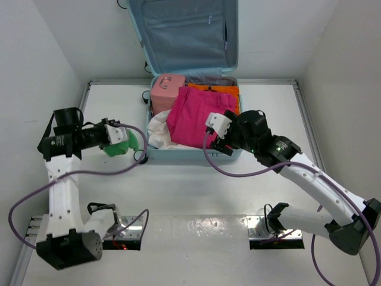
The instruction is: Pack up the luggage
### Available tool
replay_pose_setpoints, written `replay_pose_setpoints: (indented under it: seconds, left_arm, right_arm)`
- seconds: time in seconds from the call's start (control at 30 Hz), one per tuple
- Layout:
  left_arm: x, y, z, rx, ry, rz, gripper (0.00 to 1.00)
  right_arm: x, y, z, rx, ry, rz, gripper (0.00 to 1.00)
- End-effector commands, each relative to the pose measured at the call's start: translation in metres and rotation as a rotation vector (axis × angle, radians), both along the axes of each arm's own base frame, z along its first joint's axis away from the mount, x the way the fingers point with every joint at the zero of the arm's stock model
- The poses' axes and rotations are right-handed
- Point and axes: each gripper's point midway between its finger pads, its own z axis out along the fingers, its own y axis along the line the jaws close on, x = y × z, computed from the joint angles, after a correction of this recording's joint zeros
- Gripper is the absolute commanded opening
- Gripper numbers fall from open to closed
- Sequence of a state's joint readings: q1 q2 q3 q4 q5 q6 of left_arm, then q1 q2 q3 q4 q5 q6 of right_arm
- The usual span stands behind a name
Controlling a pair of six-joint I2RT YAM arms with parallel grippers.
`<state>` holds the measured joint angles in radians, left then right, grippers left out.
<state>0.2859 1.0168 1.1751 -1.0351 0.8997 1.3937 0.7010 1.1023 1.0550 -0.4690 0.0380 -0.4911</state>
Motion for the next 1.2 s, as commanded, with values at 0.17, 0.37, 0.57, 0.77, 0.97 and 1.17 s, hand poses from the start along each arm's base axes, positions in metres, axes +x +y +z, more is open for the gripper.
replay_pose_setpoints:
  seconds: [0.17,0.37,0.57,0.77,0.97,1.17]
  left_arm:
    - [0.014,-0.115,0.084,-0.395,0.063,-0.249,0.00]
    - [0.012,-0.198,0.094,-0.527,0.271,-0.393,0.00]
    - [0.040,-0.246,0.076,-0.654,0.455,-0.301,0.00]
    - [0.132,-0.215,0.002,-0.708,0.625,0.172,0.00]
    - [0.185,-0.128,-0.077,-0.580,0.515,0.741,0.00]
    - [0.191,-0.087,-0.156,-0.275,0.481,1.038,0.00]
  right_arm:
    - [0.010,-0.027,0.003,0.081,0.015,-0.147,0.78]
    - [0.011,-0.033,-0.010,0.062,0.043,-0.148,0.78]
    - [0.021,-0.039,-0.009,0.075,0.057,-0.174,0.78]
    - [0.029,-0.048,-0.012,0.070,0.074,-0.212,0.78]
    - [0.030,-0.054,-0.014,0.079,0.091,-0.202,0.78]
    - [0.033,-0.058,-0.015,0.085,0.100,-0.200,0.78]
